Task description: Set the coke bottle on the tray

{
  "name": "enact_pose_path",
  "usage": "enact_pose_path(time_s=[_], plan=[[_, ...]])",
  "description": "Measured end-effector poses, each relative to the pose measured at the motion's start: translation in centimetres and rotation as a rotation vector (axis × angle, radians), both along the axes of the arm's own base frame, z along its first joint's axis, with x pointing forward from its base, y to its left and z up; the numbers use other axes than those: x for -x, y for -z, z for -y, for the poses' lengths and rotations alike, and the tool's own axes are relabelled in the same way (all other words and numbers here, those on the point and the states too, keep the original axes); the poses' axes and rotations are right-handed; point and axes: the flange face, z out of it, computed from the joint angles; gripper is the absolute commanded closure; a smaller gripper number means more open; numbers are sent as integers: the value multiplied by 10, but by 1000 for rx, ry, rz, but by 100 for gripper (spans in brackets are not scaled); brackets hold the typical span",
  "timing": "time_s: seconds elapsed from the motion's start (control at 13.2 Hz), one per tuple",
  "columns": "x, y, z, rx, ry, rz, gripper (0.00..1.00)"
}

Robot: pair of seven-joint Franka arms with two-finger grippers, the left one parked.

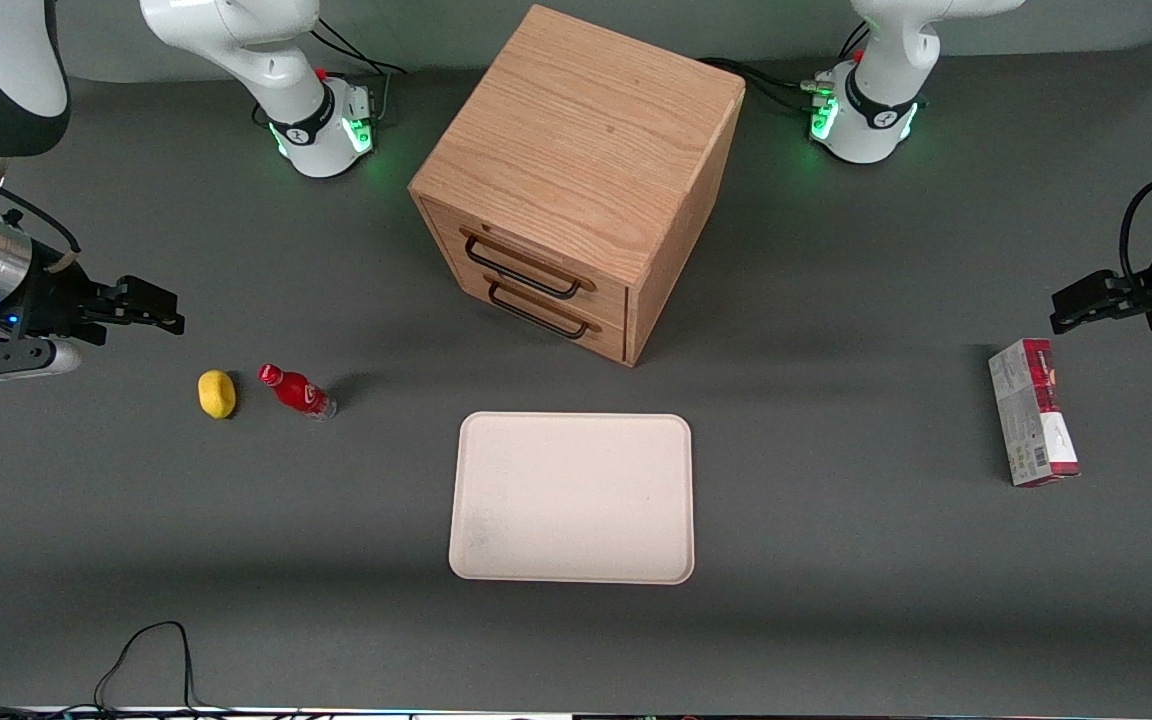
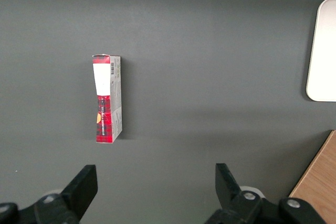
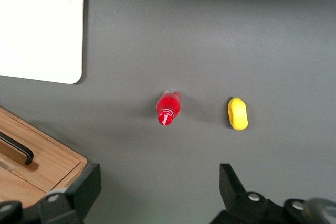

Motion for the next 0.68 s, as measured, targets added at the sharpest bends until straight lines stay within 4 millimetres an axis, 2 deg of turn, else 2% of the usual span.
enact_pose_path(time_s=[0.46,0.68], plan=[[1,-3,3,0,4,-8,0],[-7,-6,2,1,4,2,0]])
